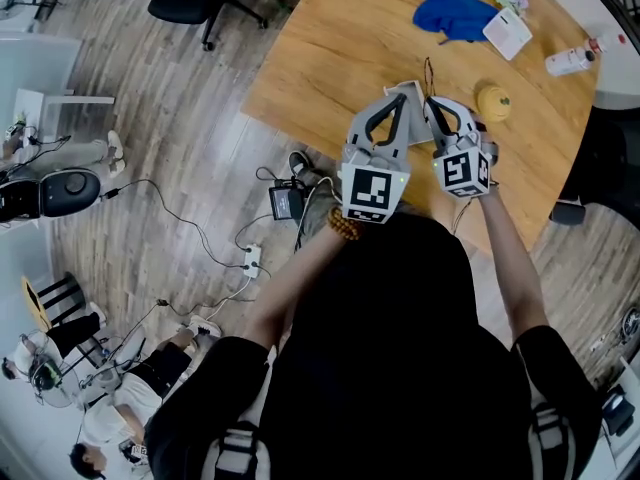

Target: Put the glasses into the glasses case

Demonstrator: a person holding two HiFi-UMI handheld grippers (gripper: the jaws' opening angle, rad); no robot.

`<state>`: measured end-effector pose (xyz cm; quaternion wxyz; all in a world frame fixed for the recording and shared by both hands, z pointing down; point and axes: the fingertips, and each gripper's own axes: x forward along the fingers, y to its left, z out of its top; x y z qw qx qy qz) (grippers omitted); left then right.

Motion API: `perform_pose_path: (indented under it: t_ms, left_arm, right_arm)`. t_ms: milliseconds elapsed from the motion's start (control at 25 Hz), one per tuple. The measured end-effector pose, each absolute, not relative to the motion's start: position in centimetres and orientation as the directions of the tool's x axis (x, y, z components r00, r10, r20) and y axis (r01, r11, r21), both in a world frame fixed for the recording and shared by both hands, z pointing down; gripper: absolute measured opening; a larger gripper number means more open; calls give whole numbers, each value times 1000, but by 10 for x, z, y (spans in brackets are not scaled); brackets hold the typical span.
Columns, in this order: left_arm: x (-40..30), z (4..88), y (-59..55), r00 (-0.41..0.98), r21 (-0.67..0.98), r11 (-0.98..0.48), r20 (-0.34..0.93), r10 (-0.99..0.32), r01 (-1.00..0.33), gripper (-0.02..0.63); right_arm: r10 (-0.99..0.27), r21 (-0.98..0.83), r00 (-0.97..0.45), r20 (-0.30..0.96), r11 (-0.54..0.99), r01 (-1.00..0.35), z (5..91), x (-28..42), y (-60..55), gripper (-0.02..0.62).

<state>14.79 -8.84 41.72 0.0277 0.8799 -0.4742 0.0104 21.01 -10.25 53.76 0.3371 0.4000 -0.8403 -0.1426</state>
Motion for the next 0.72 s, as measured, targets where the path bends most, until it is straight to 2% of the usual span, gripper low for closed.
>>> perform_pose_path:
  t_ms: [720]
  left_arm:
    - [153,424,-93,558,43,-556,57,-828,-830,20]
  right_arm:
    - [-655,473,-478,586,755,-455,601,195,-85,11]
